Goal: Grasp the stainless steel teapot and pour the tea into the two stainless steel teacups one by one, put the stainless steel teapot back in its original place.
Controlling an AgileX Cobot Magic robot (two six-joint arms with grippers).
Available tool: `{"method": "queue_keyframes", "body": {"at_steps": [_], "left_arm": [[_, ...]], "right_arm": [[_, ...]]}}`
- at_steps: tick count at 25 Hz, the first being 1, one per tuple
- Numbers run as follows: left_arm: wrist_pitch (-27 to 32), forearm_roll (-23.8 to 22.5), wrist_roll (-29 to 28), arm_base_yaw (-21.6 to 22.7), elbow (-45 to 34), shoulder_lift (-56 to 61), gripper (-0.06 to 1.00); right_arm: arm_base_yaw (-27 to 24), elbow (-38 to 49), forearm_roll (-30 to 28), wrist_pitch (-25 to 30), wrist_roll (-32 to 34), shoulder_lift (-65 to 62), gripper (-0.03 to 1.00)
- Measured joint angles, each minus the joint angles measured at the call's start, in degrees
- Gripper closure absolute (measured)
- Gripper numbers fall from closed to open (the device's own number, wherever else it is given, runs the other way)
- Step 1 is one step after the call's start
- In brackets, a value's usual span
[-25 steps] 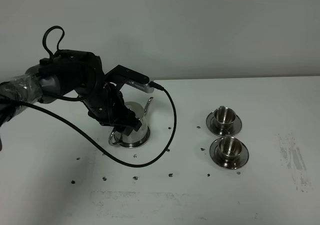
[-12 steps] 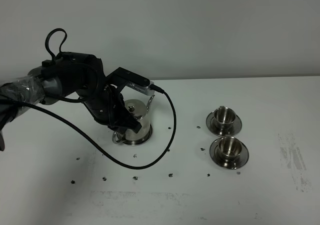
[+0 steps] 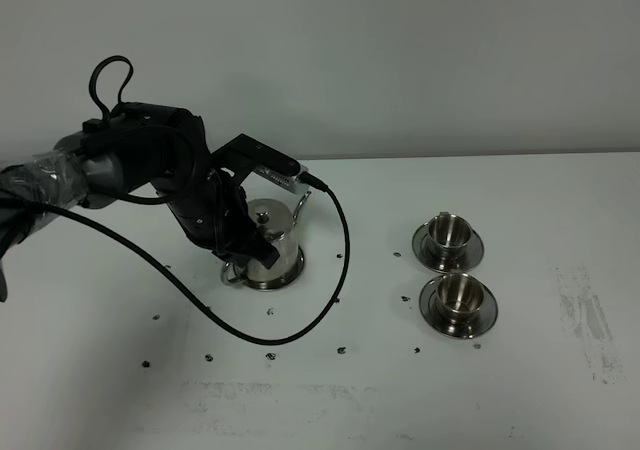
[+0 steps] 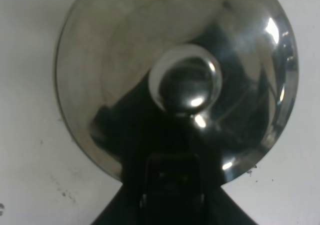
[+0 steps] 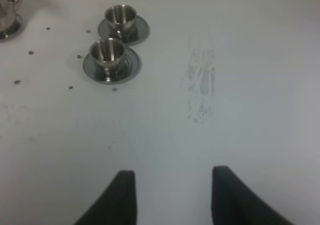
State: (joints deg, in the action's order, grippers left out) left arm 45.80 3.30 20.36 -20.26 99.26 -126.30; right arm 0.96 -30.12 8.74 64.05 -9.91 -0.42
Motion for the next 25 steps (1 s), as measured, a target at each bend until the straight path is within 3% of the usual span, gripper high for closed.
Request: {"method": "queue_keyframes", "body": {"at_steps": [15,25], "left_arm": [[1.0,-0.4,4.2,-1.8,0.1,5.7,0.72],[3.8,-0.4,5.7,-6.9,10.8,3.6,0.72]], "right_arm": [[0.0,0.0,0.0,0.0,0.0,0.0,0.63],[0.0,0.0,0.0,0.0,0.0,0.0,0.63]]}}
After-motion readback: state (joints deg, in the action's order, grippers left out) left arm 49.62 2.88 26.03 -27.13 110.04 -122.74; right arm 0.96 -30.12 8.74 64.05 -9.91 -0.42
